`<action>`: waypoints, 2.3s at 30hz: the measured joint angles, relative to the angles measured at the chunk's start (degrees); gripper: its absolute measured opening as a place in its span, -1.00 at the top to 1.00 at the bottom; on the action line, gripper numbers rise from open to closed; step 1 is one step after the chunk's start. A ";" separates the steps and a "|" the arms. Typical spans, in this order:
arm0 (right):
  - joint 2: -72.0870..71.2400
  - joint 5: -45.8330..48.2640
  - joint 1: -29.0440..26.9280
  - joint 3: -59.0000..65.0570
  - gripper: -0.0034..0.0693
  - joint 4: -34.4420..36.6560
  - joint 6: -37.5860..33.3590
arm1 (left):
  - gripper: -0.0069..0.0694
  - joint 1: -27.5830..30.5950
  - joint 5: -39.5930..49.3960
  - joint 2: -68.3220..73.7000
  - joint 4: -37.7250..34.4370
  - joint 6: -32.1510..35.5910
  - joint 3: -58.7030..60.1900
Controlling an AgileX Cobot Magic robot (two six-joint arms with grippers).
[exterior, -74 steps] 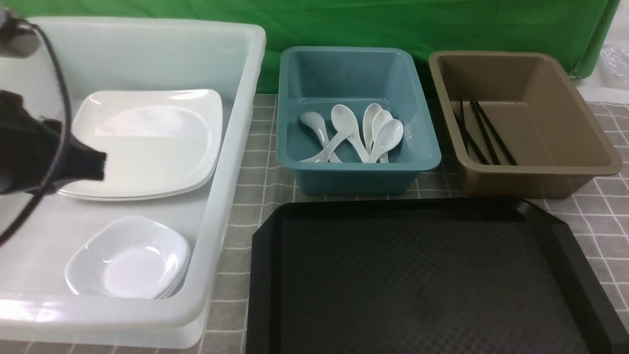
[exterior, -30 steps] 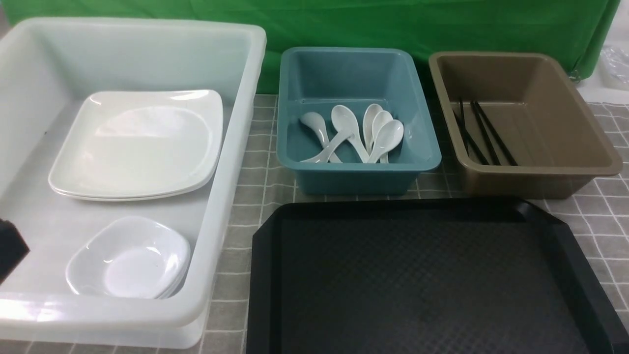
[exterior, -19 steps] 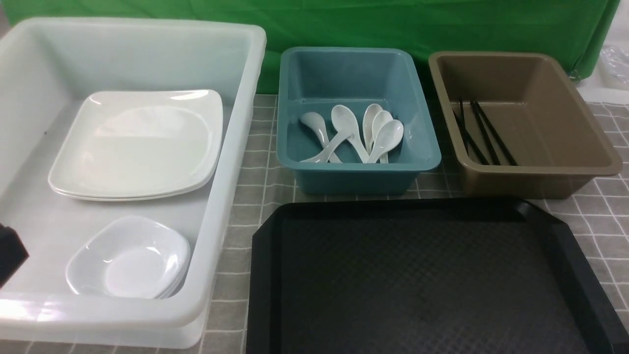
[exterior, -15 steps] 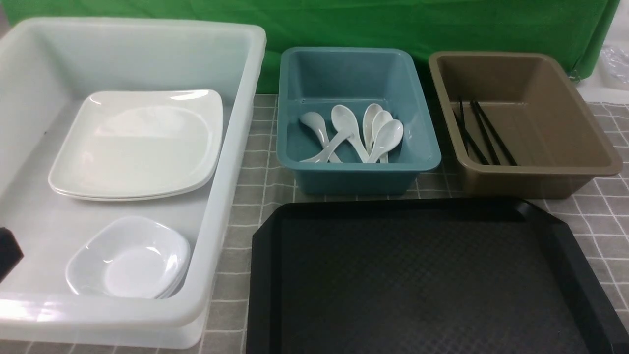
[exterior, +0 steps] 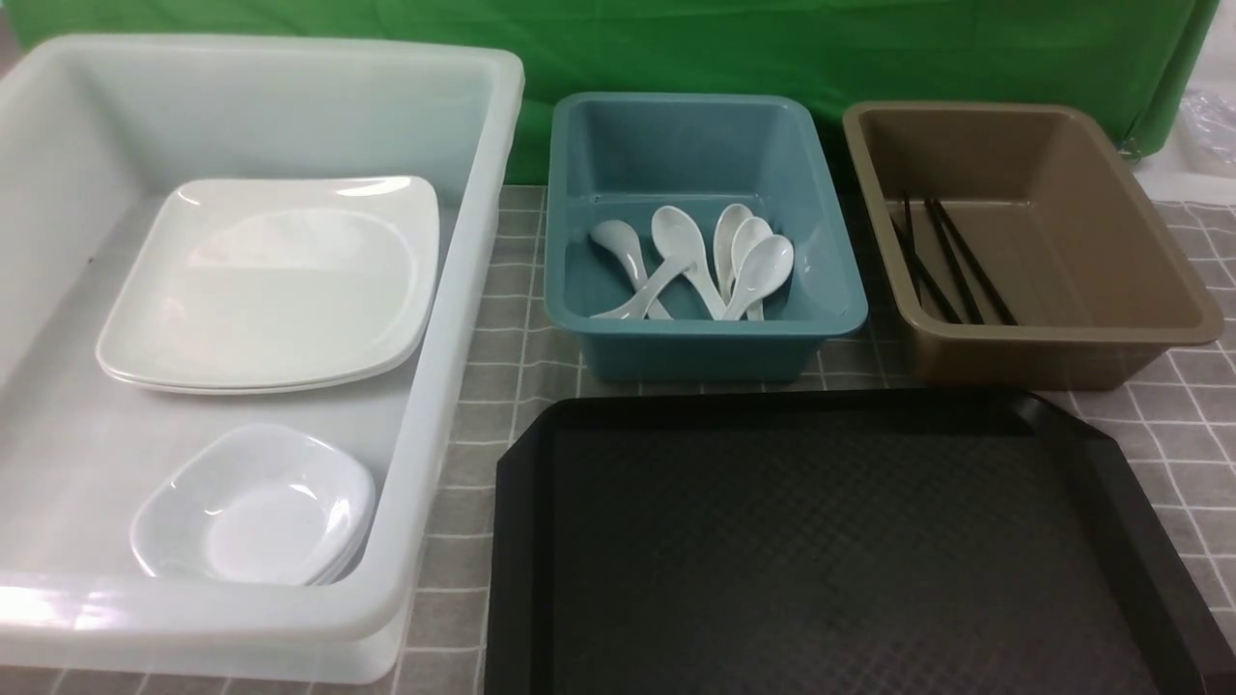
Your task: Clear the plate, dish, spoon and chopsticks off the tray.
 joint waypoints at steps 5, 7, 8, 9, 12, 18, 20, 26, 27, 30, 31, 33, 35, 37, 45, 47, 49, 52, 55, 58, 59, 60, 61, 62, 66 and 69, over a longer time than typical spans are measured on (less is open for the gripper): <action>0.00 0.00 0.00 0.00 0.31 0.00 0.06 | 0.81 0.40 -4.74 -0.69 2.70 -3.16 6.47; 0.00 0.05 0.00 0.00 0.31 0.00 0.06 | 0.81 0.40 -5.69 -0.66 3.87 -4.90 7.86; 0.00 0.05 0.00 0.00 0.31 0.00 0.06 | 0.81 0.40 -5.80 -0.66 4.29 -5.43 8.02; 0.00 0.00 0.00 0.00 0.30 0.00 0.06 | 0.81 0.40 -5.97 -0.66 4.81 -5.85 8.53; 0.00 0.00 0.00 0.00 0.27 0.00 0.06 | 0.81 0.40 -8.15 -0.69 6.42 -7.96 11.67; 0.00 0.00 0.00 0.00 0.26 0.00 0.06 | 0.81 0.40 -11.13 -0.83 6.03 -8.83 12.75; 0.00 0.00 0.00 0.00 0.26 0.00 0.06 | 0.81 0.40 -11.18 -0.83 5.98 -8.83 12.80; 0.00 0.00 0.00 0.00 0.26 0.00 0.06 | 0.78 0.40 -11.30 -0.83 5.98 -8.83 12.80; 0.00 0.00 0.00 0.00 0.26 0.00 0.06 | 0.78 0.40 -11.30 -0.83 5.98 -8.83 12.80; 0.00 0.00 0.00 0.00 0.26 0.00 0.06 | 0.77 0.40 -11.30 -0.83 5.98 -8.83 12.80; 0.00 0.00 0.00 0.00 0.26 0.00 0.06 | 0.77 0.40 -11.30 -0.83 5.98 -8.83 12.80; 0.00 0.00 0.00 0.00 0.26 0.00 0.06 | 0.76 0.40 -11.30 -0.83 5.98 -8.83 12.85; 0.00 0.00 0.00 0.00 0.26 0.00 0.06 | 0.76 0.40 -11.30 -0.83 5.98 -8.83 12.85; 0.00 0.00 0.00 0.00 0.26 0.00 0.06 | 0.76 0.40 -11.30 -0.83 5.98 -8.83 12.85; 0.00 0.50 0.00 0.00 0.25 0.00 -1.24 | 0.76 0.40 -11.30 -0.83 5.98 -8.83 12.85; 0.00 2.44 0.00 0.00 0.25 0.00 -1.46 | 0.76 0.40 -11.34 -0.83 5.98 -8.83 12.85; 0.00 3.96 0.00 0.12 0.25 0.43 -1.46 | 0.76 0.40 -11.34 -0.83 5.98 -8.83 12.85; 0.14 4.22 0.00 1.44 0.25 2.84 -3.49 | 0.76 0.40 -11.34 -0.83 5.98 -8.23 12.85; 0.51 4.70 0.00 3.44 0.25 10.50 -10.72 | 0.76 0.40 -11.34 -0.83 5.98 -7.15 12.85; 0.60 4.98 0.00 4.96 0.25 14.08 -14.41 | 0.76 0.40 -11.34 -0.83 5.98 -7.02 12.85; 0.60 4.98 0.00 5.69 0.25 14.90 -15.02 | 0.76 0.40 -11.34 -0.83 5.98 -6.97 12.85; 0.63 4.98 0.00 6.53 0.25 15.23 -15.48 | 0.76 0.40 -11.34 -0.83 5.98 -6.86 12.85; 0.63 4.92 0.00 7.06 0.25 15.43 -15.66 | 0.76 0.40 -11.34 -0.83 5.98 -6.86 12.85; 0.63 4.80 0.00 8.60 0.25 15.55 -16.11 | 0.76 0.40 -11.34 -0.83 5.98 -6.86 12.85; -0.83 4.80 -2.63 15.13 0.25 15.86 -19.10 | 0.76 0.40 -11.36 -0.83 5.98 -6.86 12.85; -0.88 4.78 -8.91 21.41 0.25 15.92 -22.63 | 0.76 0.40 -11.41 -0.83 5.98 -6.81 12.85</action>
